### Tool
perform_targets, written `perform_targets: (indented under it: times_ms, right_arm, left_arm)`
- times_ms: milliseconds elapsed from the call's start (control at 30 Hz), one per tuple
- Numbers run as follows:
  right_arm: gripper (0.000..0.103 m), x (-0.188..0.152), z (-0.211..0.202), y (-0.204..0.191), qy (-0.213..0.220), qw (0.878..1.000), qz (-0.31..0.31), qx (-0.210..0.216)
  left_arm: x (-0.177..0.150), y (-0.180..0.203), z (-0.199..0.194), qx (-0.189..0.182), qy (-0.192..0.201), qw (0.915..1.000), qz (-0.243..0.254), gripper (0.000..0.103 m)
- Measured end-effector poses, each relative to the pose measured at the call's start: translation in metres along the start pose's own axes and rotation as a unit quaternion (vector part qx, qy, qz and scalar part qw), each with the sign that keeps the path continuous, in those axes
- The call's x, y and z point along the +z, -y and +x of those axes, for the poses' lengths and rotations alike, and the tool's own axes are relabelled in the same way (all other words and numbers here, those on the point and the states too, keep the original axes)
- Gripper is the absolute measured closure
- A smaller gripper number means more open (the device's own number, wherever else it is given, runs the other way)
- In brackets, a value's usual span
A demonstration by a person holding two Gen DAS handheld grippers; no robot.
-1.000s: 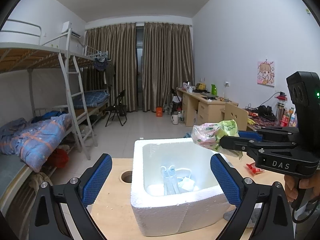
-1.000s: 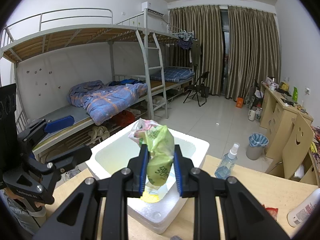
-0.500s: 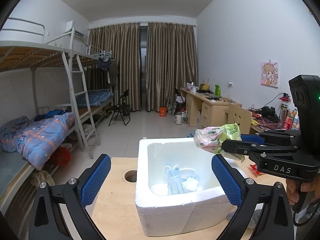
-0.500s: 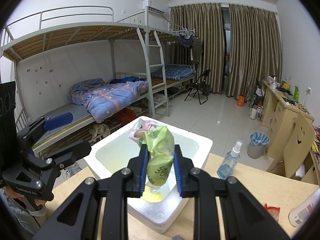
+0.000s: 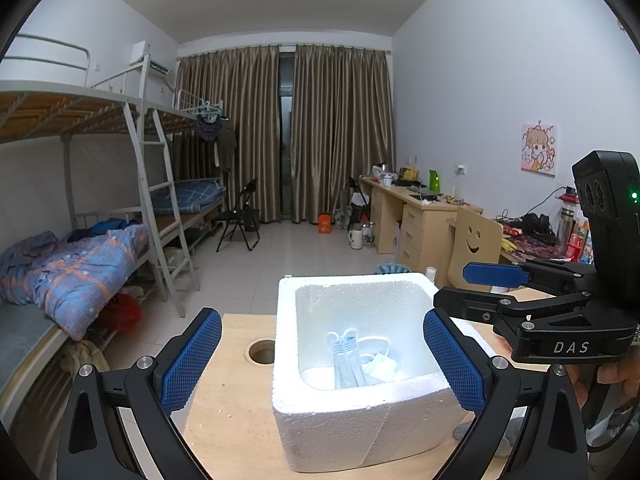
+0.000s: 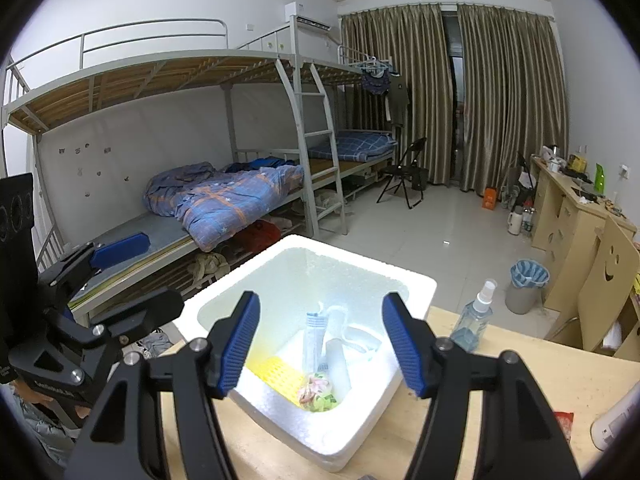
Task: Organize soft objects
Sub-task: 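Move both grippers back from the foam box toward the grey sock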
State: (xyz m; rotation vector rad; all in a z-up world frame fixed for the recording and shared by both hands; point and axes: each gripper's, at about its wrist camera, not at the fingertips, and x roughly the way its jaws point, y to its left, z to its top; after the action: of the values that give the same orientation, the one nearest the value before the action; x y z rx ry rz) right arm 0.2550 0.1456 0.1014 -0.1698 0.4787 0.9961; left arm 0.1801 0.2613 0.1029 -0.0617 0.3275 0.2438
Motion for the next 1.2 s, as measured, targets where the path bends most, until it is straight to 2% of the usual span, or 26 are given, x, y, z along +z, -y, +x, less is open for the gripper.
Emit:
perform_targets:
  times_ms: [233, 400, 500, 867, 1200]
  right_arm:
    - [0.034, -0.001, -0.002, 0.000, 0.001, 1.000, 0.000, -0.002]
    - [0.029, -0.001, -0.006, 0.001, 0.002, 1.000, 0.004, -0.006]
    - [0.000, 0.002, -0.010, 0.003, 0.006, 1.000, 0.008, -0.007]
    - [0.000, 0.000, -0.041, 0.002, 0.023, 0.999, 0.012, -0.025]
    - [0.000, -0.015, -0.079, -0.007, 0.034, 0.999, 0.009, -0.041]
  left_arm:
    - [0.000, 0.000, 0.000, 0.000, 0.000, 1.0000, 0.000, 0.002]
    - [0.001, -0.001, -0.001, 0.000, 0.002, 1.0000, -0.004, 0.002]
    - [0.001, 0.004, 0.001, -0.003, -0.002, 1.0000, -0.004, 0.001]
    - [0.002, 0.023, -0.020, 0.005, 0.008, 0.9999, 0.007, 0.001]
    - [-0.002, 0.040, -0.062, 0.002, 0.017, 0.9997, 0.016, 0.001]
